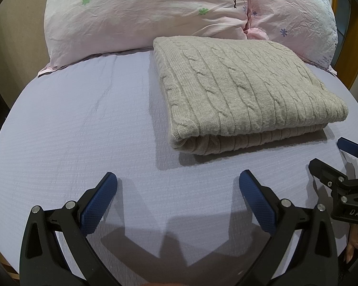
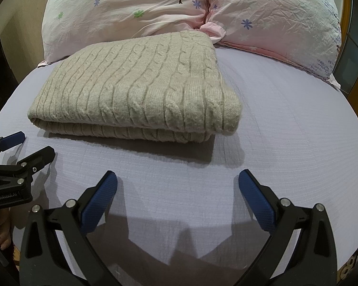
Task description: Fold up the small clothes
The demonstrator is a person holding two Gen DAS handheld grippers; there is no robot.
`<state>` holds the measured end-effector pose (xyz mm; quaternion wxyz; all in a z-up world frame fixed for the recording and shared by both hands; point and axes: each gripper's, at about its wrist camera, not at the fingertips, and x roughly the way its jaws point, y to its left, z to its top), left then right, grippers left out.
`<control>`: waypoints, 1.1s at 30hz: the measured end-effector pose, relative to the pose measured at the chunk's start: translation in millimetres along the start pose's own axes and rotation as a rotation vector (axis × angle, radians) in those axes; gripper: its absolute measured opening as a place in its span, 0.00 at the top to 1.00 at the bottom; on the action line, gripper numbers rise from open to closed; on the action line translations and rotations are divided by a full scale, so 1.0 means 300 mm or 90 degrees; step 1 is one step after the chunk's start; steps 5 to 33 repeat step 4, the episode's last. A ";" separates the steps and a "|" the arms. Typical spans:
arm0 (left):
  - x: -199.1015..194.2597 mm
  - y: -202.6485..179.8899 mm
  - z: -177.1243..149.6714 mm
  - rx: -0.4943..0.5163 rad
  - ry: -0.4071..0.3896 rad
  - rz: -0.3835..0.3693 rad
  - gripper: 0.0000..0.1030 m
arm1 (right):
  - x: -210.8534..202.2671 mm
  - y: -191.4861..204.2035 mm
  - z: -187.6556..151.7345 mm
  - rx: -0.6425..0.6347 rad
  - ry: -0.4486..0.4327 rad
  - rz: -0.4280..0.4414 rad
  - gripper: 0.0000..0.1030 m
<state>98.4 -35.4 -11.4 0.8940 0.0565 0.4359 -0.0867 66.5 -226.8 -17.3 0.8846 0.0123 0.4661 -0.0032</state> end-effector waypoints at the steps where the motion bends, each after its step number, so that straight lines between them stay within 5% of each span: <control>1: 0.000 0.000 0.000 0.000 0.000 0.000 0.01 | 0.000 0.001 0.001 0.000 0.000 0.000 0.02; 33: 0.000 0.000 0.000 0.000 0.000 0.000 0.01 | 0.000 0.001 0.001 0.000 0.000 0.000 0.02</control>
